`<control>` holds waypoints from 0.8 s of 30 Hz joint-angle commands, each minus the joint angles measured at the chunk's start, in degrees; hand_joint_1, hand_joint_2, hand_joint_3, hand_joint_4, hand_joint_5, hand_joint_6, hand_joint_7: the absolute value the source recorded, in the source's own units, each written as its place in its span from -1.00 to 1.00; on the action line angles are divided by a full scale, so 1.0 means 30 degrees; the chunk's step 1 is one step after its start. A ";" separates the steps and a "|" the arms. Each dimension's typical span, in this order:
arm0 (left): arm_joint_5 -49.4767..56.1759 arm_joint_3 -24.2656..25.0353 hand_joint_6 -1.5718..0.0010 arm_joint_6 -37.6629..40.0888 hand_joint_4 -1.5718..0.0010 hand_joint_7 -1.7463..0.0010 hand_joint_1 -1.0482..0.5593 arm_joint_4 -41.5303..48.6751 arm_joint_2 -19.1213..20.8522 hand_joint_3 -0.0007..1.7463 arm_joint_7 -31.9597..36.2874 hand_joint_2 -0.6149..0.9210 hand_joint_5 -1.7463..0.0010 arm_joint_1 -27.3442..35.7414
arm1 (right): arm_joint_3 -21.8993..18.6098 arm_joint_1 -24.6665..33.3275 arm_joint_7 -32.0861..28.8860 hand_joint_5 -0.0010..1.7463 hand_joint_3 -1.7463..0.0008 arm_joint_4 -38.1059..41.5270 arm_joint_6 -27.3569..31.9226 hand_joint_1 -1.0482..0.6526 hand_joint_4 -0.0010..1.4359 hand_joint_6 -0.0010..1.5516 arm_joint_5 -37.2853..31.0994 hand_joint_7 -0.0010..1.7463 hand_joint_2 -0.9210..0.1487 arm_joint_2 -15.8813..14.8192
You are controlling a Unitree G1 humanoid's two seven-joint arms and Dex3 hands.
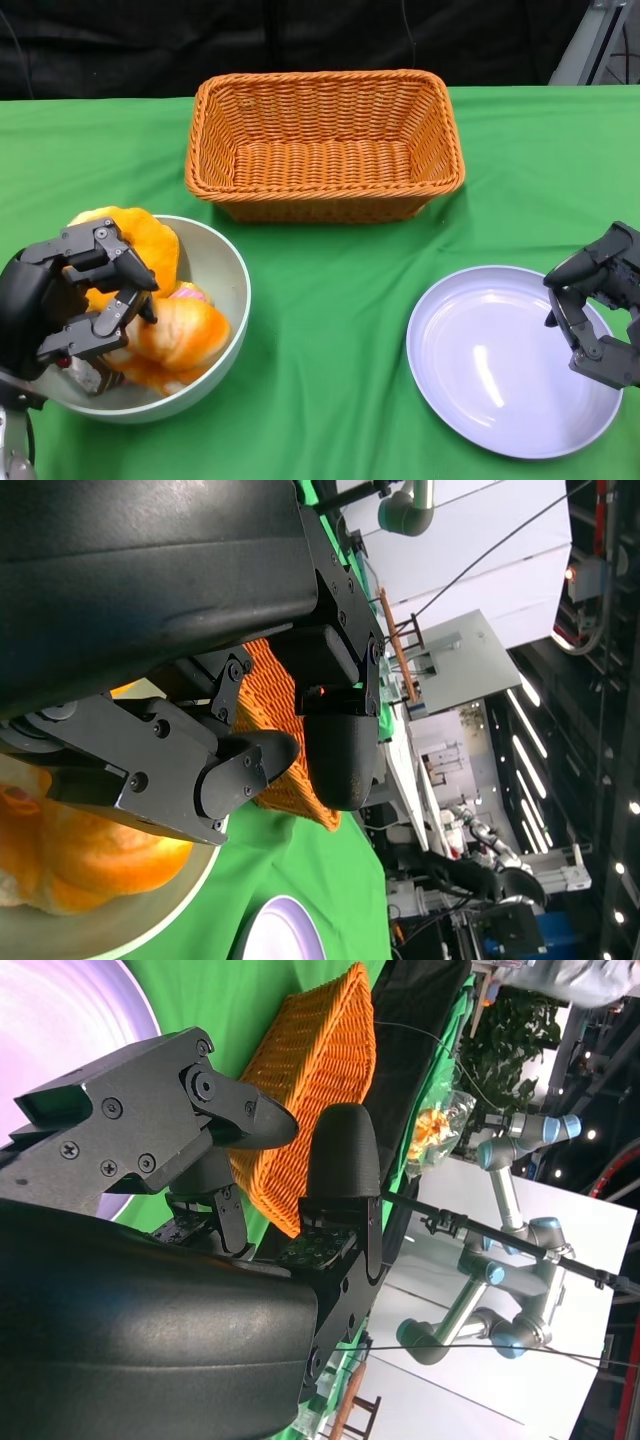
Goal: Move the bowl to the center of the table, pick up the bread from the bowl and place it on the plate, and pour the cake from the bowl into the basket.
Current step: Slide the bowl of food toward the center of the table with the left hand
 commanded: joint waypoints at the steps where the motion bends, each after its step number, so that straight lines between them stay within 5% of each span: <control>1: 0.0003 0.0586 -0.05 -0.0451 0.00 -0.41 0.22 0.0226 0.0278 -0.02 0.0986 0.70 -0.79 -0.0406 | -0.0173 -0.0083 -0.0082 0.78 0.02 -0.0001 -0.0085 0.15 -0.10 -0.19 0.0075 0.51 -0.46 -0.0263; 6: -0.0248 0.1456 -0.04 -0.0441 0.05 -0.29 0.23 0.0364 0.0298 -0.14 0.2358 0.78 -0.77 -0.0850 | -0.0132 -0.0081 -0.0114 0.78 0.03 -0.0004 -0.0162 0.16 -0.10 -0.19 -0.0063 0.51 -0.49 -0.0267; 10: -0.0243 0.2387 -0.11 -0.0719 0.07 0.04 0.13 0.0943 0.0292 -0.56 0.4000 0.98 -0.57 -0.1404 | -0.0145 -0.0049 -0.0217 0.78 0.06 -0.0037 -0.0173 0.15 -0.10 -0.19 -0.0180 0.52 -0.50 -0.0231; 19: 0.1798 0.2883 -0.20 -0.1442 0.02 0.73 -0.07 0.2883 0.1173 -0.70 0.8043 1.00 -0.01 -0.2360 | -0.0188 -0.0098 -0.0155 0.78 0.07 0.0077 -0.0349 0.15 -0.08 -0.19 -0.0113 0.51 -0.52 -0.0252; 24: 0.2385 0.2910 -0.04 -0.1376 0.09 0.96 -0.29 0.4848 0.2106 -0.59 0.9087 1.00 0.47 -0.3090 | -0.0187 -0.0112 -0.0164 0.78 0.05 -0.0051 -0.0127 0.15 -0.08 -0.18 0.0029 0.51 -0.50 -0.0189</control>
